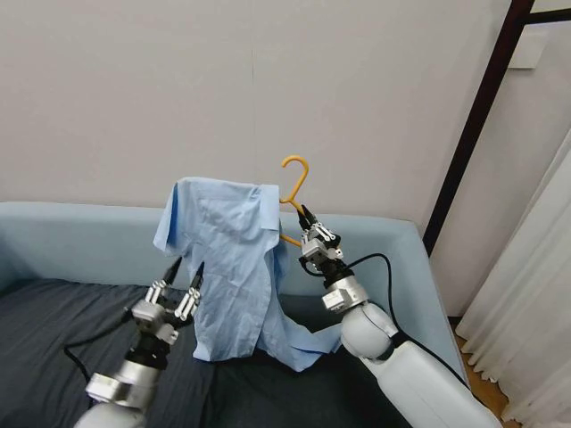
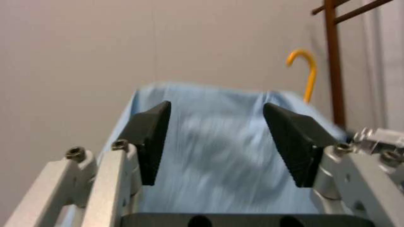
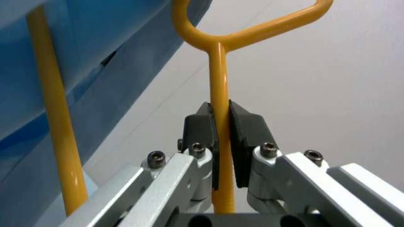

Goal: Pick up the clothes from the sofa and hang them on the clothes hanger.

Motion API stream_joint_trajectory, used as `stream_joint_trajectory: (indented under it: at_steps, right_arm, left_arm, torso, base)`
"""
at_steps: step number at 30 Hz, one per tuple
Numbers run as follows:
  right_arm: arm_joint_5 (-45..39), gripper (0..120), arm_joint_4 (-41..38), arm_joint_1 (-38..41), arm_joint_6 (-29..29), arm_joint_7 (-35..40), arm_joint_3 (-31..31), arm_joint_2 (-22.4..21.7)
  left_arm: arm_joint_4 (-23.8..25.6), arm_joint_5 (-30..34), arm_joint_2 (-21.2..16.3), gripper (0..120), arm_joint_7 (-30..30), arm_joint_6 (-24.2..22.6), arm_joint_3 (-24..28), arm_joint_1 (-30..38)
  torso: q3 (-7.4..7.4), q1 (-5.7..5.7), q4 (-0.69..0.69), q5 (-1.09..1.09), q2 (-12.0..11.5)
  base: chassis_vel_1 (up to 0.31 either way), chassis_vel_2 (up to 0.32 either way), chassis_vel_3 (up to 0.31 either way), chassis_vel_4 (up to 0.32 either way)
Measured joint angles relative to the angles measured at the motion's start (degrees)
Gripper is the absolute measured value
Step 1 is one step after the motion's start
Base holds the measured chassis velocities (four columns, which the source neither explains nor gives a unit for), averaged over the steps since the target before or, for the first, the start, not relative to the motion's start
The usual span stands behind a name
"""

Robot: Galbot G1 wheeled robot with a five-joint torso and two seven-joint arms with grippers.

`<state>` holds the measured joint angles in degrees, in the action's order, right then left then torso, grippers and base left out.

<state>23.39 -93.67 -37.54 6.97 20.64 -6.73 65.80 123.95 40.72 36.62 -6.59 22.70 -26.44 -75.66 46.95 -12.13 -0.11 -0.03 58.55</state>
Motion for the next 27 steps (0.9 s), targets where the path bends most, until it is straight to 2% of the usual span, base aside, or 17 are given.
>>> stream_joint_trajectory:
  at_steps: [3,5,6,8,10,11,13,16,17,20,23,27]
  right_arm:
    - [2.23,5,0.82,-0.98,0.94,-0.02,0.17,0.56]
    - [3.47,5,1.62,-1.0,1.58,-0.02,-0.51,0.93]
    - [3.47,5,1.62,-1.0,1.58,-0.02,-0.51,0.93]
    - [4.67,5,2.87,-0.41,2.4,-0.03,-1.75,1.49]
    - [5.74,5,3.8,0.31,3.21,-0.21,-2.94,2.14]
    - [5.74,5,3.8,0.31,3.21,-0.21,-2.94,2.14]
    - [6.76,5,4.43,0.91,3.96,-0.65,-4.24,2.6]
    - [7.34,5,4.37,0.97,4.18,-1.07,-4.68,2.84]
    - [7.34,5,4.37,0.97,4.18,-1.07,-4.68,2.84]
    - [7.6,5,3.84,0.77,4.26,-1.51,-4.59,2.86]
    - [7.7,5,3.77,0.63,4.57,-2.01,-4.53,2.79]
    - [8.6,5,4.28,0.35,5.72,-3.49,-4.29,3.1]
  left_arm:
    - [-1.19,11.21,-10.39,83,5.5,-2.2,-0.72,5.2]
    - [-3.57,17.02,-14.87,90,10.54,-3.23,-0.3,8.39]
    - [-3.57,17.02,-14.87,90,10.54,-3.23,-0.3,8.39]
    - [-6.86,20.53,-18.58,97,16.01,-4.11,0.04,11.23]
    - [-10.4,22.46,-21.31,100,21.9,-4.47,0.38,13.7]
    - [-10.4,22.46,-21.31,100,21.9,-4.47,0.38,13.7]
    - [-14.95,25.72,-24.43,100,29.97,-5.44,1.32,16.97]
    - [-20.46,28.42,-27.13,100,39.52,-8.55,2.89,20.95]
    - [-20.46,28.42,-27.13,100,39.52,-8.55,2.89,20.95]
    - [-25.24,28.55,-28.57,100,48.1,-11.22,3.57,22.54]
    - [-26.94,28.07,-29.05,100,50.77,-12.3,3.69,22.69]
    - [-28.28,26.36,-28.52,100,51.23,-12.65,4.41,22.61]
  torso:
    - [0.0,0.0,0.05,-0.01,0.0]
    - [0.0,0.0,0.03,-0.04,0.0]
    - [0.0,0.0,0.03,-0.04,0.0]
    - [0.01,0.0,0.03,-0.02,0.0]
    - [0.01,0.0,0.06,-0.02,0.0]
    - [0.01,0.0,0.06,-0.02,0.0]
    - [0.01,0.0,0.08,-0.03,0.0]
    - [0.01,0.0,0.05,-0.02,0.0]
    - [0.01,0.0,0.05,-0.02,0.0]
    - [0.01,0.0,0.05,-0.02,0.0]
    - [0.01,0.0,0.05,-0.01,0.0]
    - [0.01,0.0,0.05,0.0,0.0]
  base:
    - [0.0,0.0,0.0,0.0]
    - [0.0,0.0,0.0,0.0]
    - [0.0,0.0,0.0,0.0]
    - [0.0,0.0,0.0,0.0]
    - [0.0,0.0,0.0,0.0]
    - [0.0,0.0,0.0,0.0]
    - [0.0,0.0,0.0,0.0]
    - [0.0,0.0,0.0,0.0]
    - [0.0,0.0,0.0,0.0]
    - [0.0,0.0,0.0,0.0]
    - [0.0,0.0,0.0,0.0]
    - [0.0,0.0,0.0,0.0]
